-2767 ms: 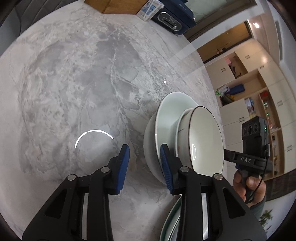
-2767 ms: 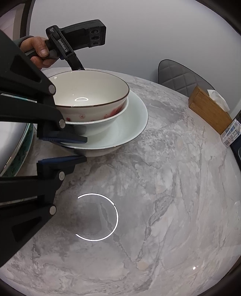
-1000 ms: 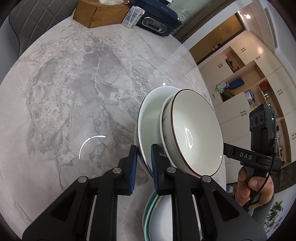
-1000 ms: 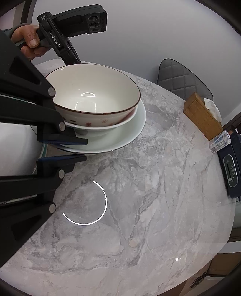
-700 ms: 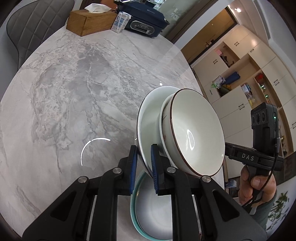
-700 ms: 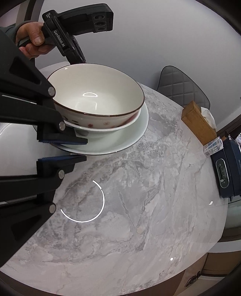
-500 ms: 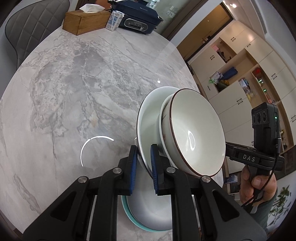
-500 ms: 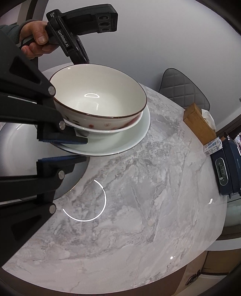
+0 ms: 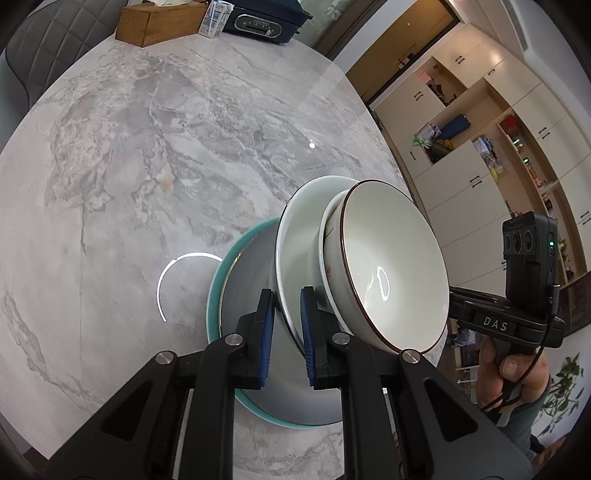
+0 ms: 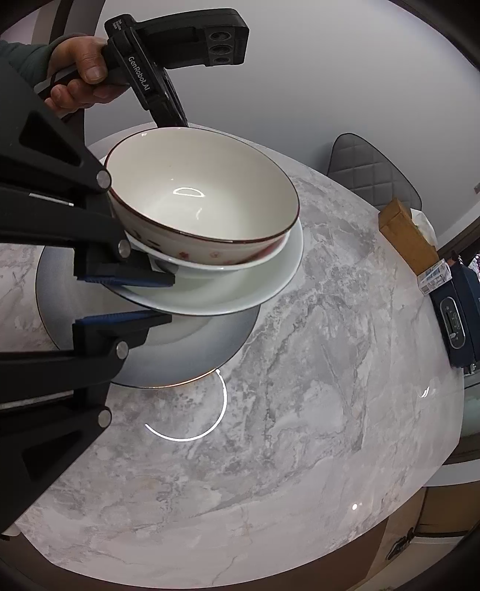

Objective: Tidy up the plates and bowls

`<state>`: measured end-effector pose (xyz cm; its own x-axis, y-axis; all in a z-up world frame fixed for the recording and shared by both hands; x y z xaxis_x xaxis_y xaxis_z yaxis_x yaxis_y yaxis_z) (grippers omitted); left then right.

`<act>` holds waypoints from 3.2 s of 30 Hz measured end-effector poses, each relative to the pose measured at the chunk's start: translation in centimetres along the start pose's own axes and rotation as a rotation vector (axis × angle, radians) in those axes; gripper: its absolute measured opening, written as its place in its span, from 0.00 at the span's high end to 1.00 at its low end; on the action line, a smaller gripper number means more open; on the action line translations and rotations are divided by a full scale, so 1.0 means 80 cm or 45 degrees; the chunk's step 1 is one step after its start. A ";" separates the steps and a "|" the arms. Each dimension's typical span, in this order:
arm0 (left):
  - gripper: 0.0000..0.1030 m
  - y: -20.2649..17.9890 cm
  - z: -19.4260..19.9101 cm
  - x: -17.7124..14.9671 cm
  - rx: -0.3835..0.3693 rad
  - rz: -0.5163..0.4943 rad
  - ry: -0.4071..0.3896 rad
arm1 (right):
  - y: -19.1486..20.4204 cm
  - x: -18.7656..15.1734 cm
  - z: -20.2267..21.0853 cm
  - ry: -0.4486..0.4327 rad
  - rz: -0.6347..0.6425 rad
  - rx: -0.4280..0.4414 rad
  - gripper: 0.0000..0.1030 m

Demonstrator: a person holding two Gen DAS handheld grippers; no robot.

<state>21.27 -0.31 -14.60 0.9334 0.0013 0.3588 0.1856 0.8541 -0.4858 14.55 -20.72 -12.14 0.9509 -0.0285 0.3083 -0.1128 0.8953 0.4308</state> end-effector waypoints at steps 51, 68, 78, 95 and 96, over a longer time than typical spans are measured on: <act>0.03 -0.052 0.123 -0.115 0.530 -0.293 -0.637 | 0.034 -0.120 0.106 -0.574 0.140 -0.412 0.00; 0.03 -0.069 0.100 -0.161 0.779 -0.322 -0.636 | 0.057 -0.163 0.118 -0.729 0.148 -0.548 0.00; 0.03 -0.066 0.107 -0.170 0.698 -0.259 -0.623 | 0.062 -0.170 0.113 -0.737 0.152 -0.543 0.00; 0.03 -0.066 0.103 -0.175 0.673 -0.230 -0.584 | 0.072 -0.176 0.102 -0.737 0.153 -0.546 0.00; 0.03 -0.066 0.103 -0.175 0.674 -0.227 -0.582 | 0.072 -0.176 0.102 -0.737 0.153 -0.547 0.00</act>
<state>4.72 -0.52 -10.48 0.6596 -0.0435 0.7504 0.0417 0.9989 0.0213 -1.83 -18.81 -7.11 0.6206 -0.0428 0.7830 0.0291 0.9991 0.0315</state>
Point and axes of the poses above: each gripper's, at about its wrist camera, not at the fingertips, and z roughly against the way its jaws point, y to its left, x to its top, the point moved 4 cm from there along -z, roughly the way its jaws point, and after that the axes turned 1 degree about -z, right-handed, at the moved point
